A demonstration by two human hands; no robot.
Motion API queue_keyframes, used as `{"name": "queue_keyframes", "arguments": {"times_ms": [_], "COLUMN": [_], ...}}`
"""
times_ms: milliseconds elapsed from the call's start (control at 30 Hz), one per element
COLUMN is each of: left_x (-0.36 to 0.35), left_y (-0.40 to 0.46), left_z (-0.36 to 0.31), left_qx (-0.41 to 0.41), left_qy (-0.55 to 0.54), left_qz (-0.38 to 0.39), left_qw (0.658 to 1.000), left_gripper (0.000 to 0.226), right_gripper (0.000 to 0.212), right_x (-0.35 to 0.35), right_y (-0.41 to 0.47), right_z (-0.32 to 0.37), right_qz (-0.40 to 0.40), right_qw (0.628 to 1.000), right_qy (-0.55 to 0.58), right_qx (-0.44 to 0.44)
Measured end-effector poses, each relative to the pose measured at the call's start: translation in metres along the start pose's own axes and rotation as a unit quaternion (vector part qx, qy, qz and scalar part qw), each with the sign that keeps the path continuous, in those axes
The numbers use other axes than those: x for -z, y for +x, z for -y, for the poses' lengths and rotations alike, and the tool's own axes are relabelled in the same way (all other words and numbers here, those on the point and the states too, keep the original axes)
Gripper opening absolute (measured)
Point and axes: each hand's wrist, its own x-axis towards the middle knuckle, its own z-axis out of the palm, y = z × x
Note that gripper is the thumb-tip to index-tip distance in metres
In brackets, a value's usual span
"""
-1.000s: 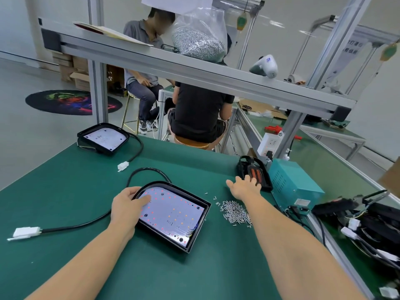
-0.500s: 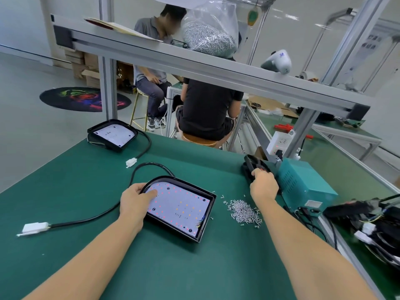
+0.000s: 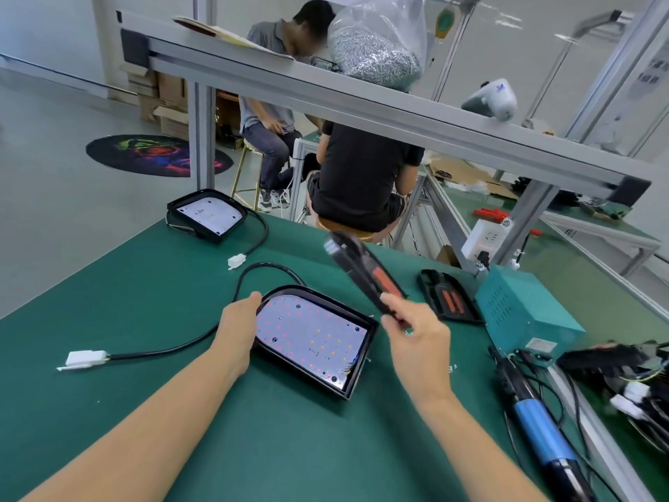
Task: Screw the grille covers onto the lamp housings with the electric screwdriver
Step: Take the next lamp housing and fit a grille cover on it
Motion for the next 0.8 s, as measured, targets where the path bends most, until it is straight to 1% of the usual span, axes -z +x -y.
{"name": "queue_keyframes", "arguments": {"times_ms": [100,233,300,400,500,567,633,733,800], "left_x": [0.004,0.008,0.009,0.009,0.010,0.010,0.011,0.013,0.015], "left_y": [-0.002,-0.006,-0.006,-0.006,-0.004,-0.004,-0.004,-0.005,-0.004], "left_z": [-0.003,-0.004,-0.003,-0.002,0.000,0.000,0.001,0.003,0.005], "left_qx": [0.007,-0.004,-0.003,-0.004,-0.007,-0.009,-0.018,-0.043,-0.055], "left_qy": [-0.030,-0.055,-0.055,-0.053,-0.058,-0.061,-0.057,-0.054,-0.050], "left_qz": [0.022,0.048,0.054,0.061,0.060,0.074,0.093,0.125,0.140], "left_qw": [0.999,0.997,0.997,0.997,0.996,0.995,0.994,0.990,0.987], "left_gripper": [0.020,0.023,0.025,0.027,0.030,0.033,0.031,0.024,0.025], "right_gripper": [0.039,0.040,0.035,0.021,0.020,0.030,0.032,0.026,0.018], "right_x": [-0.011,-0.013,-0.011,-0.009,-0.013,-0.016,-0.018,-0.018,-0.016], "right_y": [-0.031,-0.046,-0.050,-0.061,-0.072,-0.076,-0.076,-0.075,-0.076], "right_z": [0.013,0.022,0.024,0.029,0.033,0.034,0.033,0.031,0.030], "right_qz": [0.044,0.051,0.044,0.048,0.080,0.102,0.110,0.116,0.131], "right_qw": [0.995,0.982,0.973,0.955,0.941,0.940,0.945,0.948,0.946], "right_qy": [-0.028,-0.078,-0.099,-0.140,-0.175,-0.182,-0.165,-0.138,-0.135], "right_qx": [0.085,0.165,0.203,0.259,0.279,0.269,0.261,0.261,0.264]}}
